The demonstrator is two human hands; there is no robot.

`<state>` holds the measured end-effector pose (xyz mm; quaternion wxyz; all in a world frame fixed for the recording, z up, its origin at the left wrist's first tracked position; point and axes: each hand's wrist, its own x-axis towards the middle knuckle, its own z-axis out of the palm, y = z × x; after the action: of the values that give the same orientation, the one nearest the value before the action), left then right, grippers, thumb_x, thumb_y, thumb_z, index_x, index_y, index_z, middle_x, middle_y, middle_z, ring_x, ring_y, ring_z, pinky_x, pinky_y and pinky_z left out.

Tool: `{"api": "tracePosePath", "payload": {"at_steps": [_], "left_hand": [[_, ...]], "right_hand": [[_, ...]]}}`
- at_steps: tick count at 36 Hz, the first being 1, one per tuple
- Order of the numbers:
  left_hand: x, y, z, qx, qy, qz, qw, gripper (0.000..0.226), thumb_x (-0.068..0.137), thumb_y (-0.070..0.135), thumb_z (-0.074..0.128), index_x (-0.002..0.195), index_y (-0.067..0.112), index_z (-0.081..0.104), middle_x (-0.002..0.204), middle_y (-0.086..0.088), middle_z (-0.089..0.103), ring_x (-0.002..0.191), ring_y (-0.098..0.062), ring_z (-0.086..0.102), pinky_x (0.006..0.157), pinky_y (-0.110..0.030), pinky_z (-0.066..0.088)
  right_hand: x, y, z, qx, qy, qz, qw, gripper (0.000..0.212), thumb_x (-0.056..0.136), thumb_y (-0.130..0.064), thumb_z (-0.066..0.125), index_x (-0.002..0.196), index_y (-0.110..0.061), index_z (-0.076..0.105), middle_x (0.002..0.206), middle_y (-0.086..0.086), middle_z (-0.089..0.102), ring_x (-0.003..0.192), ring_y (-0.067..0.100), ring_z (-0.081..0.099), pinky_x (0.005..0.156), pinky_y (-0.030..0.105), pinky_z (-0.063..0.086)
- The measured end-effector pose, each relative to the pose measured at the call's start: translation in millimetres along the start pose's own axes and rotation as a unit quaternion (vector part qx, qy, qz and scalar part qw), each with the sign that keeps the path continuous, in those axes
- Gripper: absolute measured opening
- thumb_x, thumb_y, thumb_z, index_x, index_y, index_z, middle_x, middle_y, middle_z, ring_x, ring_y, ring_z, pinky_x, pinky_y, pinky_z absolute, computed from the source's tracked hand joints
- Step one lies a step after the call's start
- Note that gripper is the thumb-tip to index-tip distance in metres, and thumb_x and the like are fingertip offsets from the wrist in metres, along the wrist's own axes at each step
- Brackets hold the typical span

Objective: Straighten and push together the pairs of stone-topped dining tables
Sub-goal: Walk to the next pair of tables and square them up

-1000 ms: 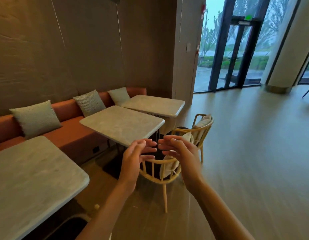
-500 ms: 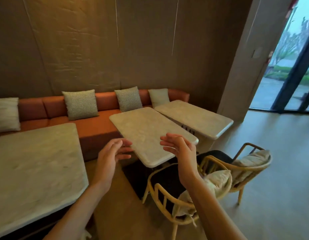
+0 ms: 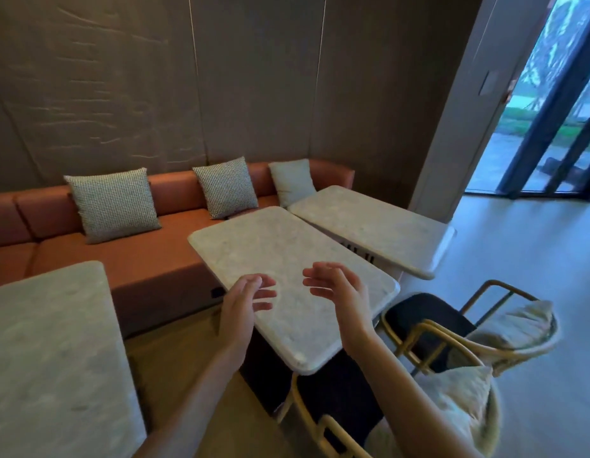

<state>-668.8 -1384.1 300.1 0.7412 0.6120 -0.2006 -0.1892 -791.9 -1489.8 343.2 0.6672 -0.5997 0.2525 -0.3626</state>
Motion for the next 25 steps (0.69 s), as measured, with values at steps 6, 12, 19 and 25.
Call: {"api": "tracePosePath", "payload": {"at_steps": [6, 12, 19, 25], "left_hand": [[66, -22, 9, 0.02, -0.009, 0.017, 1.0, 0.027, 0.104, 0.02, 0.044, 0.102, 0.009, 0.069, 0.099, -0.006, 0.075, 0.092, -0.026, 0.072, 0.08, -0.042, 0.057], [125, -47, 32, 0.061, -0.015, 0.028, 0.998, 0.026, 0.104, 0.021, 0.043, 0.1, 0.013, 0.068, 0.098, -0.004, 0.074, 0.092, -0.023, 0.071, 0.08, -0.04, 0.057], [199, -87, 43, 0.108, -0.025, -0.014, 0.994, 0.024, 0.103, 0.021, 0.046, 0.095, 0.013, 0.068, 0.095, -0.004, 0.073, 0.092, -0.024, 0.069, 0.08, -0.041, 0.055], [248, -133, 46, 0.151, -0.055, -0.068, 0.985, 0.023, 0.101, 0.02, 0.049, 0.091, 0.014, 0.068, 0.092, -0.003, 0.073, 0.091, -0.024, 0.069, 0.073, -0.032, 0.053]], "right_hand": [[58, 23, 18, -0.03, 0.029, 0.006, 0.999, 0.021, 0.1, -0.017, 0.051, 0.102, -0.012, 0.071, 0.094, 0.006, 0.077, 0.09, 0.022, 0.074, 0.087, 0.039, 0.057], [123, 42, 25, -0.028, 0.069, 0.007, 0.997, 0.022, 0.1, -0.014, 0.049, 0.102, -0.008, 0.07, 0.092, 0.007, 0.077, 0.09, 0.024, 0.072, 0.085, 0.037, 0.057], [188, 90, 22, -0.023, 0.12, 0.037, 0.992, 0.022, 0.101, -0.013, 0.048, 0.101, -0.009, 0.069, 0.093, 0.009, 0.075, 0.089, 0.023, 0.072, 0.081, 0.031, 0.057], [215, 139, 12, -0.04, 0.188, 0.104, 0.976, 0.02, 0.1, -0.013, 0.048, 0.101, -0.009, 0.068, 0.094, 0.008, 0.074, 0.091, 0.023, 0.07, 0.079, 0.029, 0.055]]}}
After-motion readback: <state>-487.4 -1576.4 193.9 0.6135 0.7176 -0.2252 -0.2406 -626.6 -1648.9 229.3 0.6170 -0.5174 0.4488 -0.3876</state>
